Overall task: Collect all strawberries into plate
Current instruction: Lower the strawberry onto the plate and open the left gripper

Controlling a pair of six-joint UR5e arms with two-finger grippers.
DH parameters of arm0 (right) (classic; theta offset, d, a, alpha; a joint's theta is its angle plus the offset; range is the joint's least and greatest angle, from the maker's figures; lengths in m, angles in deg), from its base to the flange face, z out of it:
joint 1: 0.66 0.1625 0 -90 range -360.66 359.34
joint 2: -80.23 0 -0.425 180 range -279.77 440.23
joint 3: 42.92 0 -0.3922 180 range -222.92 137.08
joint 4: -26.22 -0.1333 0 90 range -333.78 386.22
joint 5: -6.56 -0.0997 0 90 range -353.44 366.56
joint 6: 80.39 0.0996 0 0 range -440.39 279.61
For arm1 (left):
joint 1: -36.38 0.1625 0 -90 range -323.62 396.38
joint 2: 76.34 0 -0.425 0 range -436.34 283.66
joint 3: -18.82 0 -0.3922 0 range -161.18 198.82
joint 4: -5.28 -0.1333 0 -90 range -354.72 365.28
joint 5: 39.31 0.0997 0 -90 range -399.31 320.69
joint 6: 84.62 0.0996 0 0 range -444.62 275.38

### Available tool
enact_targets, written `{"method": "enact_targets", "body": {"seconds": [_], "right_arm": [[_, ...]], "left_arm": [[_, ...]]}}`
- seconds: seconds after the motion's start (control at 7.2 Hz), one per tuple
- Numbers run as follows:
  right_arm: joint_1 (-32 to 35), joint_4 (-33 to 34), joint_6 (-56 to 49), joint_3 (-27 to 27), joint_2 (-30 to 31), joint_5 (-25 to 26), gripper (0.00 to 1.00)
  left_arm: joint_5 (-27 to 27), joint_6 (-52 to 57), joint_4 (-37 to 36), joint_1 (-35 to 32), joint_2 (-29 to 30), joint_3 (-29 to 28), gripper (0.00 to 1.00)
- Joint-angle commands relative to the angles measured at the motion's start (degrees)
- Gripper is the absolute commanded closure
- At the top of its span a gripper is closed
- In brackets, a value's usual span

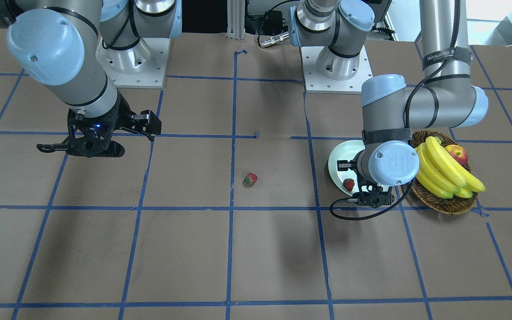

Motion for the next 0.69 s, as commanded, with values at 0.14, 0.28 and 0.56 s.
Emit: {"method": "enact_targets", "body": {"seconds": [0.14, 0.28, 0.56], "right_arm": [[0.00, 0.12, 0.00, 0.00, -0.04, -0.01, 0.00], [0.00, 0.12, 0.00, 0.00, -0.04, -0.01, 0.00], [0.00, -0.15, 0.00, 0.00, -0.04, 0.08, 0.00]], "left_arm": [[2.61, 2.40, -1.13, 1.35, 1.08, 2.87, 0.06], [2.69, 2.58, -1.14, 1.35, 1.08, 2.52, 0.02], [-8.98, 1.62, -5.51, 1.01, 0.21, 0.16, 0.00]]}}
